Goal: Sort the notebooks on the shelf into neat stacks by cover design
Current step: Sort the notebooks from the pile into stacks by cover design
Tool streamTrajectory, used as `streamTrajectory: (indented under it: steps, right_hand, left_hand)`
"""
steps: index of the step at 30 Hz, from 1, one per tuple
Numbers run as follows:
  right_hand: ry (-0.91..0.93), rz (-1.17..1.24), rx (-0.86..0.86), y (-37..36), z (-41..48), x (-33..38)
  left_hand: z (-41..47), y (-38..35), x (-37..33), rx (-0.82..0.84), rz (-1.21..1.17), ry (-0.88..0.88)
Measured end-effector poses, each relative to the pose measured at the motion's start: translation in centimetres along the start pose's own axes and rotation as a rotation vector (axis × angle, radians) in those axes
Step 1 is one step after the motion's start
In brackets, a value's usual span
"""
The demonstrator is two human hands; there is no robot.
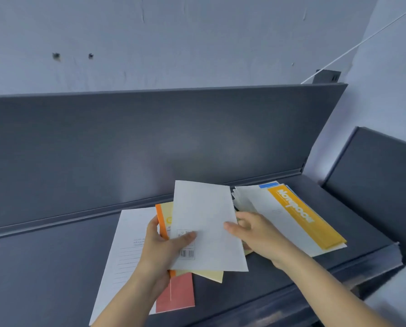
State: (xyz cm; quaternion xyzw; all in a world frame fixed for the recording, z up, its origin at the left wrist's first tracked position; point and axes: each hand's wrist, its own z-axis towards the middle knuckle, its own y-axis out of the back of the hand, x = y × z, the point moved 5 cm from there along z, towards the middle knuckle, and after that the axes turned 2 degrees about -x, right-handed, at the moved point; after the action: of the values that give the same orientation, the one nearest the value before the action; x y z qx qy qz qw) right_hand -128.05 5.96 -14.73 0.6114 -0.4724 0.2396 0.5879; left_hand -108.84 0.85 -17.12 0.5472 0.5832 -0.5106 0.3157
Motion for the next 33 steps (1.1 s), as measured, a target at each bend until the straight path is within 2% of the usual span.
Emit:
streamTrajectory:
  steps: [2,5,12,15,18,19,21,23,24,26,29,30,33]
  right_hand:
    - [-0.057,0.136,0.026,-1.6,0.2,-0.2]
    - [-0.091,0.321,-0.119,-1.5,0.9,-0.2]
    - [0.034,0.163,-0.526,5.1,0.9,2.2]
    - [0.17,-0.023,-0.794,8.7,-0.7,3.1]
    - [0.284,-0.529,-0.98,10.2,-2.7,4.2]
    - [0.23,-0.723,-0.941,9.9,-2.6,3.9]
    - [0.014,-0.961,-0.687,8.5,-1.3,1.0]
    - [-0.118,-1.031,-0.33,6.1,-0.1,-2.9]
    - [-0.142,-1.0,-0.222,5.1,-0.1,-4.3]
    - [-0.108,-0.841,-0.226,4.4,-0.1,-5.2]
    - [-0.028,-0.491,-0.397,3.7,-1.1,-3.6]
    - [-0.038,-0.312,-0.382,2.8,-1.5,-3.1]
    - [-0.14,0.141,-0.103,-1.7,-2.0,-2.3]
  left_hand:
    - [0.1,0.3,-0.3,0.019,0.004,-0.004]
    - [0.6,1.7,-0.5,0.002,0.005,0.012]
    - [1.8,4.6,-1.4,-0.087,0.122,0.015]
    - [2.0,4.3,-1.4,-0.074,0.126,0.007]
    - [2.1,3.4,-1.5,-0.044,0.11,0.007]
    - [2.1,3.1,-1.4,-0.034,0.1,0.008]
    - [2.1,2.4,-1.3,-0.019,0.084,0.01]
    - [1.9,1.6,-1.1,-0.002,0.065,0.015]
    - [1.9,1.2,-1.0,0.007,0.057,0.017]
    - [1.7,0.8,-0.9,0.017,0.049,0.016]
    - [1.5,0.3,-0.4,0.016,0.047,0.01]
    - [1.4,0.0,-0.3,0.019,0.042,0.011]
    - [1.1,-1.4,0.4,0.071,0.034,0.035]
